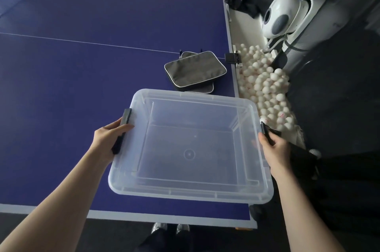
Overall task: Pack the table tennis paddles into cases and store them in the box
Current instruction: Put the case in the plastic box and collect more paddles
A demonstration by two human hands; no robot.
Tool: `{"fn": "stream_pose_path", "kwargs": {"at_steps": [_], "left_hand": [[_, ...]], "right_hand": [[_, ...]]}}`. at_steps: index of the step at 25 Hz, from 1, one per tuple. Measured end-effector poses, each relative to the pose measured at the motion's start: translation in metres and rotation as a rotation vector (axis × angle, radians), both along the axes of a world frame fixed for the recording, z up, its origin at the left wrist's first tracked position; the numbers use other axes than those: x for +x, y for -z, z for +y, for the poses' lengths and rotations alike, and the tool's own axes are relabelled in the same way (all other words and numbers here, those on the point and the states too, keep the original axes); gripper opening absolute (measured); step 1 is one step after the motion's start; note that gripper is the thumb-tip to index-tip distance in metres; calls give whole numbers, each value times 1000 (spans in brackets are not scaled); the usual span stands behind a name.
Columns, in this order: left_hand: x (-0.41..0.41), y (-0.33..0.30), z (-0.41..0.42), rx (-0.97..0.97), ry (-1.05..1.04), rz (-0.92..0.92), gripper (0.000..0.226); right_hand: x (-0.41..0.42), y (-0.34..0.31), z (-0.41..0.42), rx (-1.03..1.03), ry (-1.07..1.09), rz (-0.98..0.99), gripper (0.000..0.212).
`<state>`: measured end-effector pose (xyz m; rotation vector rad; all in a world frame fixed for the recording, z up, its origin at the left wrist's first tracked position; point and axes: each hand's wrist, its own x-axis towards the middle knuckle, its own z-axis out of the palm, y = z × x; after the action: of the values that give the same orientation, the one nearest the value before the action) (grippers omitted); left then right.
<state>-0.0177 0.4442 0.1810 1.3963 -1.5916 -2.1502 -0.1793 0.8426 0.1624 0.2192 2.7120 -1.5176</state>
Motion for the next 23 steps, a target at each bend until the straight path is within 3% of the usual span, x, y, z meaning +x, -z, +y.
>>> {"fn": "stream_pose_path", "kwargs": {"at_steps": [4, 8, 12, 17, 23], "left_hand": [[7, 5, -8, -4, 44, -13, 36], [11, -1, -13, -53, 236, 30, 45], [15, 3, -10, -333, 111, -33, 68], [22, 3, 6, -803, 171, -70, 46], [25, 3, 24, -850, 301, -119, 31]], "right_hand": [[-1, 2, 1, -48, 9, -6, 28], [2, -3, 8, -207, -14, -134, 26], [11, -9, 5, -157, 2, -158, 43], [26, -15, -1, 25, -54, -23, 47], [42, -20, -6, 194, -137, 117, 22]]}}
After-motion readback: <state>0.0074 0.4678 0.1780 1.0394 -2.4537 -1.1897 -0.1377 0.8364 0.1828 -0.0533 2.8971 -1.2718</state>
